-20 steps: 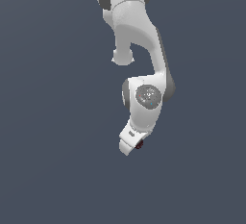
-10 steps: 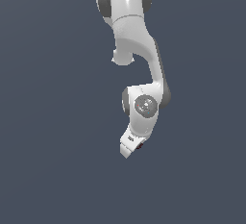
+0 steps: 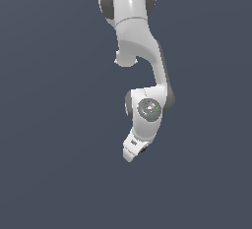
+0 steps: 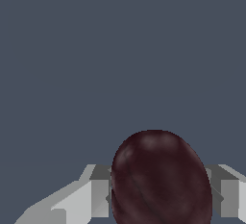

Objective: Pick up the object and move it to a goal position.

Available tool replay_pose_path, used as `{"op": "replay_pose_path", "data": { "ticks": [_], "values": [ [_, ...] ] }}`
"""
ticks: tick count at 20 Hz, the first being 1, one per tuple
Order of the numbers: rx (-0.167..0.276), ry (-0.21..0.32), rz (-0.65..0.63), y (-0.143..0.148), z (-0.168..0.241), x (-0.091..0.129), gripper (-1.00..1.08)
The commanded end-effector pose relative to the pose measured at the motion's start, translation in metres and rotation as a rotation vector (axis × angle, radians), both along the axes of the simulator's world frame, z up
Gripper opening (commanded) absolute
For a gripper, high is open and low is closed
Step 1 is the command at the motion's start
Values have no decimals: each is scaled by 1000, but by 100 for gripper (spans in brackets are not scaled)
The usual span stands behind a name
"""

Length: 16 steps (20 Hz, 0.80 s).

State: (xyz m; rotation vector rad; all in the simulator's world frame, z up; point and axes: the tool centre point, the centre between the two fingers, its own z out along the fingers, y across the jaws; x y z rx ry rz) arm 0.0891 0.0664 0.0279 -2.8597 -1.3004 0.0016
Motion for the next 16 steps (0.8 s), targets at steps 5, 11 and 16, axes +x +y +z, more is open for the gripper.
{"op": "replay_pose_path", "data": {
  "ticks": [5, 11, 16],
  "values": [
    [0, 0, 0, 0, 0, 0, -100],
    [0, 0, 0, -2, 4, -3, -100],
    [0, 0, 0, -8, 14, -12, -100]
  ]
}}
